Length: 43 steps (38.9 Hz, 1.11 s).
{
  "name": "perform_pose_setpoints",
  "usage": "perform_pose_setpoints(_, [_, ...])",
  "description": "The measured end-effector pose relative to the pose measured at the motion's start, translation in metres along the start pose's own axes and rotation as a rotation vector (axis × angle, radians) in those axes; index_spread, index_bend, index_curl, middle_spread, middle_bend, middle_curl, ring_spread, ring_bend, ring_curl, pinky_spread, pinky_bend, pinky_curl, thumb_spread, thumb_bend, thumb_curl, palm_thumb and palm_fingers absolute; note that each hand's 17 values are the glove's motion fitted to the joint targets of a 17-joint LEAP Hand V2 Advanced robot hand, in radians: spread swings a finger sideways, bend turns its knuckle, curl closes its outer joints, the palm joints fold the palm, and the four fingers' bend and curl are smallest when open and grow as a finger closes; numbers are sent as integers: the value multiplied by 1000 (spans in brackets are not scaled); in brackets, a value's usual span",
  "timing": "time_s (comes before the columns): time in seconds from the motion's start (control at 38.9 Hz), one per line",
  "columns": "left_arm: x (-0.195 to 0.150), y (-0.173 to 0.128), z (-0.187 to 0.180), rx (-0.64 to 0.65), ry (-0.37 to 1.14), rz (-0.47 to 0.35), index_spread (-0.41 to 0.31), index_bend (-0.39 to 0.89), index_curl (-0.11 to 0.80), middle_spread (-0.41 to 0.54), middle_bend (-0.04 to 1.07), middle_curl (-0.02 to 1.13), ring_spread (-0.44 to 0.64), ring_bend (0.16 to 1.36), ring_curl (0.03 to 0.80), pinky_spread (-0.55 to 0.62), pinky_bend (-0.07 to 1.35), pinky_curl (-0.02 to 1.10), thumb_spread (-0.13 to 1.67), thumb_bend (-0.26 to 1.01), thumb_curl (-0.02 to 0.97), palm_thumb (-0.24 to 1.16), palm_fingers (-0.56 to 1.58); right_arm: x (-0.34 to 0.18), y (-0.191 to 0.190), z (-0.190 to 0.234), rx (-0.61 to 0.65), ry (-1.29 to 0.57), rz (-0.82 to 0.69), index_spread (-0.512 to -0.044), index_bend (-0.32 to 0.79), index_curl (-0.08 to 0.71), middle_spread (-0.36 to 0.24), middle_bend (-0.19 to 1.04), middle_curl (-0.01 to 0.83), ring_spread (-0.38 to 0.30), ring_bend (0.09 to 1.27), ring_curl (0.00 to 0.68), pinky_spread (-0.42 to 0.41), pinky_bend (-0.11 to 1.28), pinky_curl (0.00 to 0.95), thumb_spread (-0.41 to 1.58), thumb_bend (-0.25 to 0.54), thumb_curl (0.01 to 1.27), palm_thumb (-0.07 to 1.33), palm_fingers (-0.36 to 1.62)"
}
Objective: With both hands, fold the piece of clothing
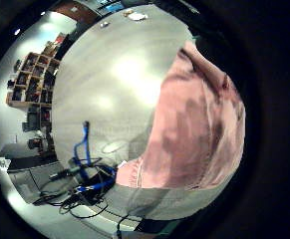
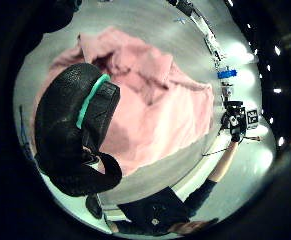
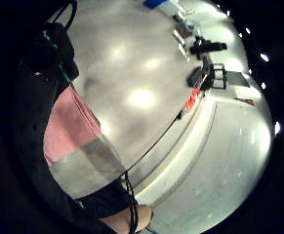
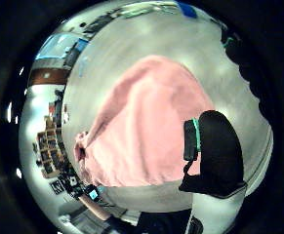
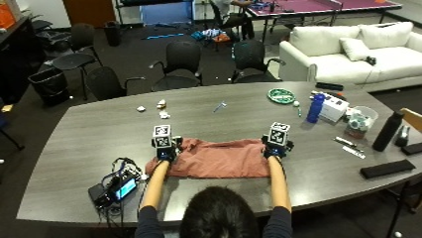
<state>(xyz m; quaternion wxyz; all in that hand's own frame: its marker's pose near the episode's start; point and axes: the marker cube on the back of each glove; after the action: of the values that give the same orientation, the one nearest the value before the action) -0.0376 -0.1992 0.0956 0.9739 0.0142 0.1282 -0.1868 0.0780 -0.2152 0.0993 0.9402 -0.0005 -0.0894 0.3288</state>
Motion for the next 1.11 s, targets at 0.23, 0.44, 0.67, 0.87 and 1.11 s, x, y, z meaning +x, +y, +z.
perform_pose_setpoints(0.23, [-9, 18, 64, -84, -8, -9, -114, 213, 442, 19, 75, 380, 90, 409, 403, 177, 195, 386, 1326, -36, 200, 235, 375, 8, 13, 68, -144, -48, 85, -163, 49, 270, -30, 178, 446, -83, 499, 432, -46, 560, 384, 1189, -31, 542, 737, 736])
perform_pose_setpoints(0.44, [-8, 25, 84, -247, 48, -17, -82, 143, 416, 104, 91, 308, 231, 472, 396, 288, 274, 394, 1316, -29, 192, 150, 205, -2, 17, 81, -137, -18, 73, -135, 55, 225, 5, 206, 442, -61, 523, 427, -8, 569, 378, 1260, -30, 478, 631, 707])
perform_pose_setpoints(0.67, [-7, 19, 87, -224, 38, -24, -68, 159, 392, 148, 143, 277, 325, 497, 374, 361, 320, 389, 1305, -16, 197, 116, 136, -13, 19, 77, -58, -19, 38, -109, 3, 150, -53, 279, 462, -148, 627, 435, -159, 670, 382, 1278, 37, 494, 771, 973])
perform_pose_setpoints(0.87, [-7, 25, 88, -273, 43, -55, -64, 168, 385, 167, 153, 270, 374, 507, 358, 384, 333, 382, 1302, -13, 204, 107, 118, -18, 22, 77, -47, -28, -44, -158, 132, 191, -135, 292, 483, -210, 666, 467, -280, 689, 404, 1142, 37, 531, 894, 1220])
perform_pose_setpoints(1.11, [-3, 43, 84, -379, 102, -66, -60, 170, 382, 184, 158, 265, 405, 504, 341, 403, 349, 376, 1298, -12, 211, 101, 99, 13, 22, 75, -29, 64, 52, -216, 179, 270, -191, 337, 508, -236, 680, 477, -330, 652, 405, 1004, 8, 560, 977, 1305])
